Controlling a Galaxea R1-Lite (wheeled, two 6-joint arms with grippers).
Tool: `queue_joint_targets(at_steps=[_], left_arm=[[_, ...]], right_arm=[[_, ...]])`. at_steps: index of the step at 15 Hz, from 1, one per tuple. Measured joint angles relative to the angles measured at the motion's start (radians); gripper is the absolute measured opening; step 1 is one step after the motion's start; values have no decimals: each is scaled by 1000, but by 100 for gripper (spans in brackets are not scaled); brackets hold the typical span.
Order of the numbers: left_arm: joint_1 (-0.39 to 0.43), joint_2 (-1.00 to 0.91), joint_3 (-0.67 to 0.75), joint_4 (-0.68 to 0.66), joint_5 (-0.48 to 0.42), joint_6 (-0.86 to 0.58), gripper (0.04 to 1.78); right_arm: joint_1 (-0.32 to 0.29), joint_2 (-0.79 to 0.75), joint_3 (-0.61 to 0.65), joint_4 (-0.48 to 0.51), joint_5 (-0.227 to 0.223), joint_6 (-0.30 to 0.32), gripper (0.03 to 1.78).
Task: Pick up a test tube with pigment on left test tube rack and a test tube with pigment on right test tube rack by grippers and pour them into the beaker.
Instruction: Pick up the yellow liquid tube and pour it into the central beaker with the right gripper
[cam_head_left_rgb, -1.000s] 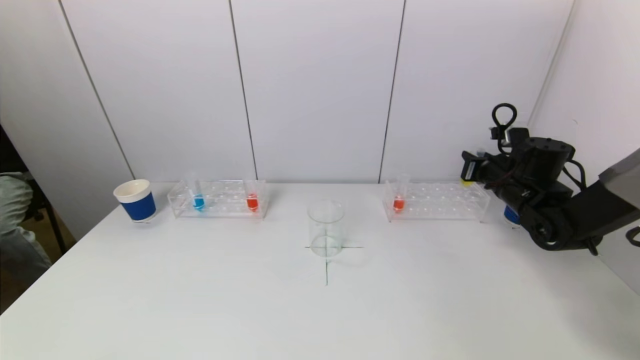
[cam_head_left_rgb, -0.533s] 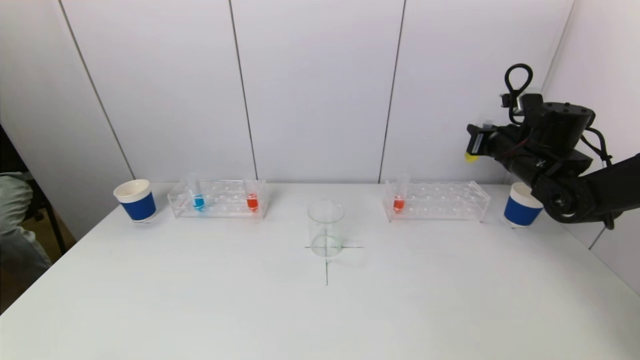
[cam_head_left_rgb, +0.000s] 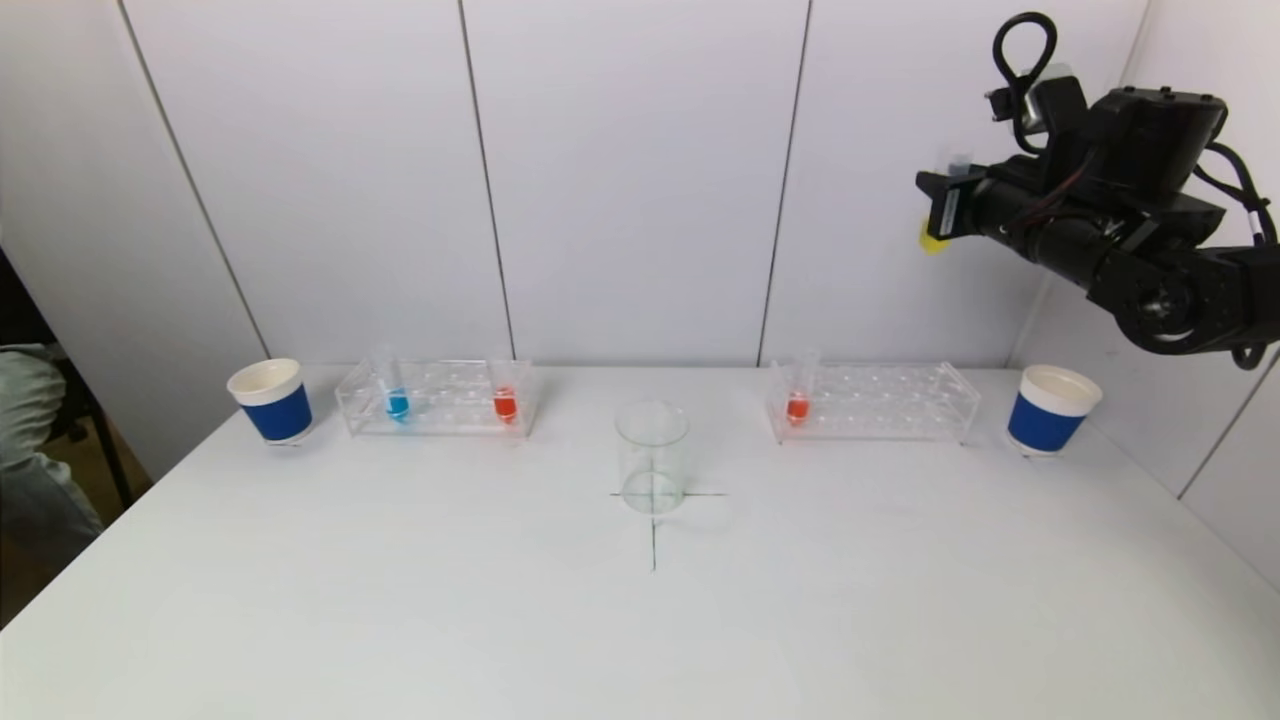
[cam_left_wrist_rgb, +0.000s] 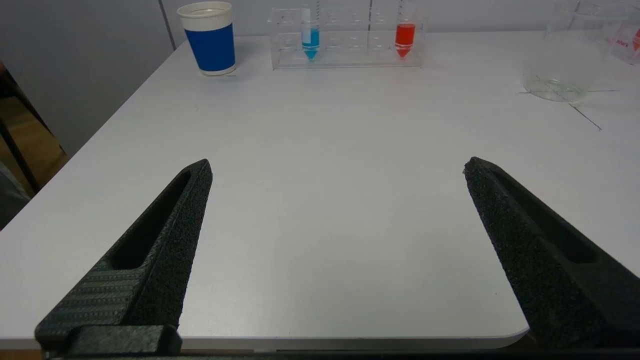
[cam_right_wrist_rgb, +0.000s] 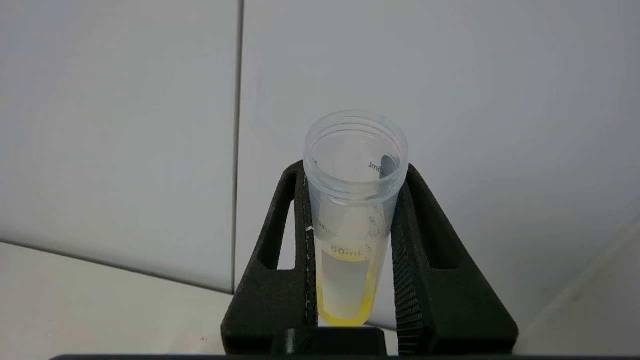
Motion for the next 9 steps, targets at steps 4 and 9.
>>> queue_joint_targets(at_steps=[4,9], left_arm=[[0,0,0,0,0,0,176],[0,0,0,0,0,0,176]], right_arm=[[39,-8,-74,9,50,-161,48],[143,-5,-105,7,69,-251,48]])
